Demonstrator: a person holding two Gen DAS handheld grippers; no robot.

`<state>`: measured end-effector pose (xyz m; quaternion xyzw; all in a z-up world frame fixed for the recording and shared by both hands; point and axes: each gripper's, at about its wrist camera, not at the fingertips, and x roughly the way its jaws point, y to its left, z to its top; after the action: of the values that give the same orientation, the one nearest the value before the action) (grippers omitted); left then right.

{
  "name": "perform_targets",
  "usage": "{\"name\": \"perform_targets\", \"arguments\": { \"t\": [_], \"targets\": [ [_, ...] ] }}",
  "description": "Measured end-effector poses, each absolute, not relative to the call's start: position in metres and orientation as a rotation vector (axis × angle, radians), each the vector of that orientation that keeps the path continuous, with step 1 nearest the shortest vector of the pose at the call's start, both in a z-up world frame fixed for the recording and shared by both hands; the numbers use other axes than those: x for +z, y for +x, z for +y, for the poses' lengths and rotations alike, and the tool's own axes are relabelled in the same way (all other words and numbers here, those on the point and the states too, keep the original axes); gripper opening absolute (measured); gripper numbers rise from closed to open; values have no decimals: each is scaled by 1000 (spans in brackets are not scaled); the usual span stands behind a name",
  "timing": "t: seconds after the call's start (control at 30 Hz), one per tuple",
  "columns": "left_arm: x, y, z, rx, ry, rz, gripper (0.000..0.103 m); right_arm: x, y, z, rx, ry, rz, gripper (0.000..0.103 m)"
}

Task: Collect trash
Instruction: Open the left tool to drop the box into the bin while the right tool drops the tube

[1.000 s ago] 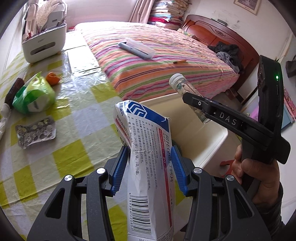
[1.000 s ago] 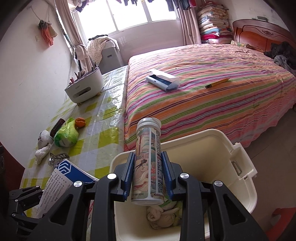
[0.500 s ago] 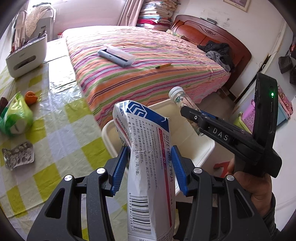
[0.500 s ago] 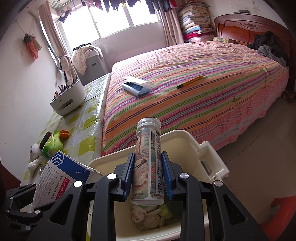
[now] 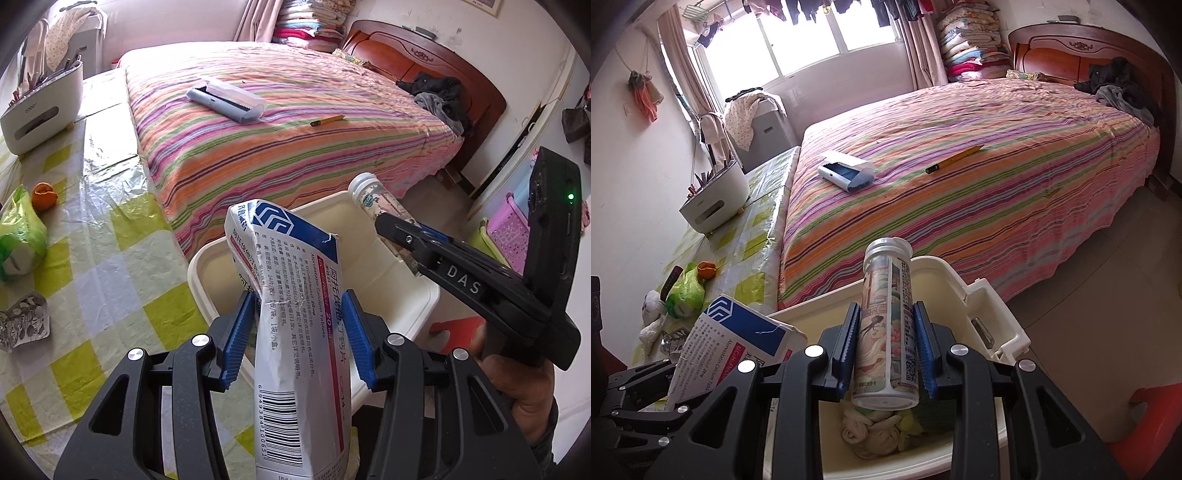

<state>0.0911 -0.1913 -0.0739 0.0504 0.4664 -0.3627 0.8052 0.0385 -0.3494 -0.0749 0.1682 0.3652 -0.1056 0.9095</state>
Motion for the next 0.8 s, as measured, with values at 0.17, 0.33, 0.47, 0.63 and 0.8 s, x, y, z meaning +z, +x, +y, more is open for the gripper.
{"name": "perform_targets", "arguments": {
  "t": [0.17,0.33,0.47,0.63,0.8],
  "targets": [
    [-78,93,-196,-775,120,1001,52,-76,37,-354,-236,355,752,29],
    [-77,91,-198,-765,125,974,74,-76,37,-356,-253,357,750,29],
    [-72,87,-192,-747,119,943,85,-76,37,-360,-267,367,743,30],
    [-66,82,-176,-736,116,942,87,-73,36,-362,-294,387,712,61],
    [-64,79,-150,-686,170,918,87,-73,41,-359,-281,390,716,61]
  ]
}}
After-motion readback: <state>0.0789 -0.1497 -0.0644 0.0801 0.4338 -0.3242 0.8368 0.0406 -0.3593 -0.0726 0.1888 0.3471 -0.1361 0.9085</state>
